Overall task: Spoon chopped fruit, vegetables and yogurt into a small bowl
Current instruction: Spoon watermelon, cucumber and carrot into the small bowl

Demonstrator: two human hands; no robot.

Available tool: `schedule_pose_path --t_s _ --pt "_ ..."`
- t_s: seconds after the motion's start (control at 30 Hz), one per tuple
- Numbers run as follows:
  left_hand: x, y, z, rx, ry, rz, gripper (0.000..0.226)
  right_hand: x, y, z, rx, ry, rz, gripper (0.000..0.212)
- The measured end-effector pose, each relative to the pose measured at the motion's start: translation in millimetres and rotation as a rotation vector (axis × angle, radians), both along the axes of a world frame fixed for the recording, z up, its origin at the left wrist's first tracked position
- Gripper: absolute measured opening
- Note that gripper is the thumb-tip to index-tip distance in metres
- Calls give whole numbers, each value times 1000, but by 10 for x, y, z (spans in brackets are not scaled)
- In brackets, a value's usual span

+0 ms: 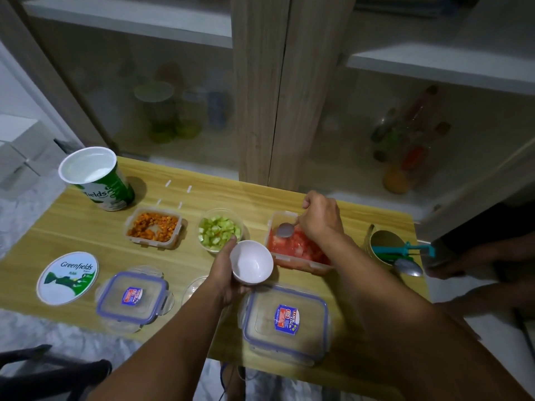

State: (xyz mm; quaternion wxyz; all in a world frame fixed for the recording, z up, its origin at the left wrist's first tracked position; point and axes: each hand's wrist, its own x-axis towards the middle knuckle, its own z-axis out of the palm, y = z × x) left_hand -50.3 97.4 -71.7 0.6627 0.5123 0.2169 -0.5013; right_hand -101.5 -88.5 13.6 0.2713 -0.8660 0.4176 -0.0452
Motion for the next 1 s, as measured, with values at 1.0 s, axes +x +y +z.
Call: schedule_pose_path --t_s 1.0 --pt "0 -51 -9 -61 19 -2 59 -189 184 -516 109 -305 -210 7"
